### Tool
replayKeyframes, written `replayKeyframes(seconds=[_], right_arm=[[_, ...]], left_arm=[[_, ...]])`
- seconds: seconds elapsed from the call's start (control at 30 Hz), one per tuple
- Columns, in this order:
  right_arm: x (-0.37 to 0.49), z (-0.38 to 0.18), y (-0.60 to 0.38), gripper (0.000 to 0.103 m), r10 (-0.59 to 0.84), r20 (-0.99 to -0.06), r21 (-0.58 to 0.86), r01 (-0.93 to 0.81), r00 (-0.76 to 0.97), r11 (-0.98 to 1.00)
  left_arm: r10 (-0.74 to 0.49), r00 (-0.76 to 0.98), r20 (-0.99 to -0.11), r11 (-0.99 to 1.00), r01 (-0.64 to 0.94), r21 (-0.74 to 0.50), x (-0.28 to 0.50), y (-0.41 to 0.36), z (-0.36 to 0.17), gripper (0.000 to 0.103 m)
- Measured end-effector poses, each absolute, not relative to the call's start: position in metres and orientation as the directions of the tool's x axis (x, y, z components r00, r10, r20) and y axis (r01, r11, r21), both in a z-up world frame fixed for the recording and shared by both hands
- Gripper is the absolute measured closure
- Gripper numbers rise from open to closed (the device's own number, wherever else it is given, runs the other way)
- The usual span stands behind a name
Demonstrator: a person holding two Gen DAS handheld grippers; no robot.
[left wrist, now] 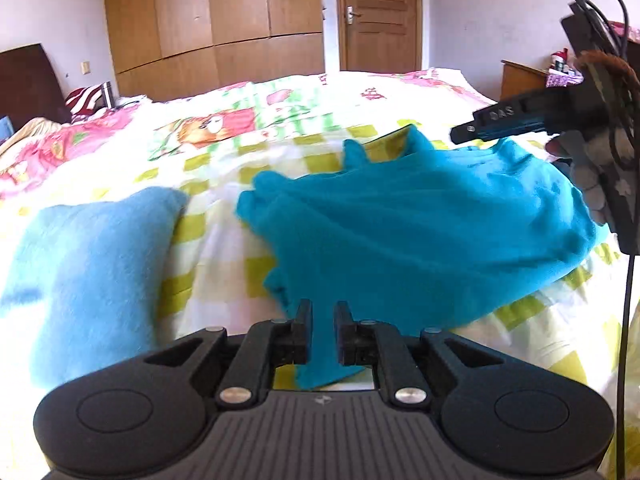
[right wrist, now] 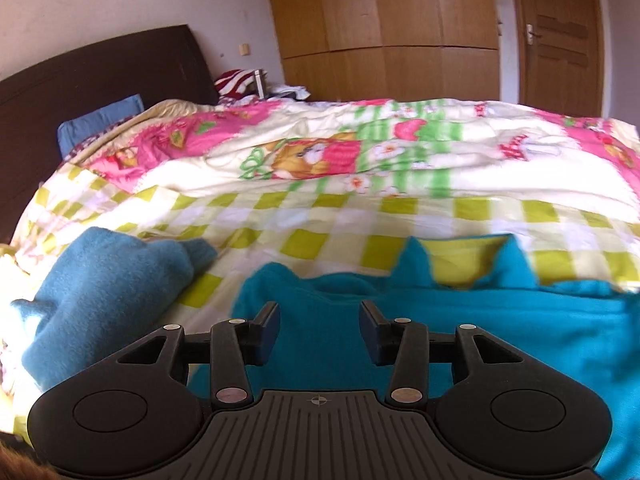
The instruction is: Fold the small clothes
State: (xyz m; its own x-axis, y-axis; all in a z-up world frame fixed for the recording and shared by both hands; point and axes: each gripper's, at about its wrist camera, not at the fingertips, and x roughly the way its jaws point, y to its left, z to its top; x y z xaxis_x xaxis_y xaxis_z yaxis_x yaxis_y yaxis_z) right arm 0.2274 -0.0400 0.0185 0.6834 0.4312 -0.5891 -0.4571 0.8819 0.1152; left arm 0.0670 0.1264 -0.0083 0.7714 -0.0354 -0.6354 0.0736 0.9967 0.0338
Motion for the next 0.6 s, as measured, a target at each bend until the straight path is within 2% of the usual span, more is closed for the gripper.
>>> replayKeyframes(seconds=[0.1, 0.13, 0.23, 0.33, 0.4, 0.47, 0.5, 0.57, 0.6], right_arm=[[0.225, 0.019, -0.116, 0.060, 0.272, -0.559, 0.029, -0.309, 0.783, 0.951], [0.228, 0.017, -0.138, 0.057, 0.228, -0.558, 0.015, -0.265, 0.798, 0.964], [0.251, 0.007, -0.196, 0.053, 0.150, -0.567, 0.037, -0.157, 0.810, 0.987], [0.285, -0.010, -0.222, 0.054, 0.130, -0.596, 0.079, -0.104, 0.792, 0.991], [0.302, -0.023, -0.226, 0.054, 0.106, -0.595, 0.063, -0.086, 0.797, 0.994], [0.322, -0.044, -0.230, 0.070, 0.097, -0.673, 0.083, -0.055, 0.734, 0.995], [0.329, -0.057, -0.234, 0.076, 0.116, -0.712, 0.122, -0.041, 0.693, 0.992], [0.328, -0.070, -0.236, 0.076, 0.137, -0.721, 0.136, -0.055, 0.679, 0.989], [0.323, -0.069, -0.237, 0.072, 0.144, -0.706, 0.138, -0.064, 0.693, 0.988]], left_arm=[[-0.092, 0.772, -0.629, 0.988, 0.150, 0.040, 0.091, 0.090, -0.005, 0.075], [-0.105, 0.777, -0.621, 0.984, 0.170, 0.046, 0.100, 0.080, -0.006, 0.073], [-0.123, 0.784, -0.608, 0.981, 0.188, 0.044, 0.133, 0.057, -0.010, 0.071], [-0.040, 0.828, -0.560, 0.987, 0.119, 0.104, 0.157, 0.047, -0.019, 0.063], [0.029, 0.797, -0.603, 0.988, 0.070, 0.140, 0.170, 0.049, -0.036, 0.063], [0.038, 0.725, -0.688, 0.993, 0.048, 0.105, 0.177, 0.058, -0.061, 0.062], [0.034, 0.715, -0.698, 0.994, 0.045, 0.095, 0.174, 0.061, -0.069, 0.062], [0.049, 0.726, -0.686, 0.990, 0.057, 0.132, 0.166, 0.058, -0.069, 0.062], [0.062, 0.728, -0.682, 0.986, 0.063, 0.156, 0.164, 0.054, -0.066, 0.062]])
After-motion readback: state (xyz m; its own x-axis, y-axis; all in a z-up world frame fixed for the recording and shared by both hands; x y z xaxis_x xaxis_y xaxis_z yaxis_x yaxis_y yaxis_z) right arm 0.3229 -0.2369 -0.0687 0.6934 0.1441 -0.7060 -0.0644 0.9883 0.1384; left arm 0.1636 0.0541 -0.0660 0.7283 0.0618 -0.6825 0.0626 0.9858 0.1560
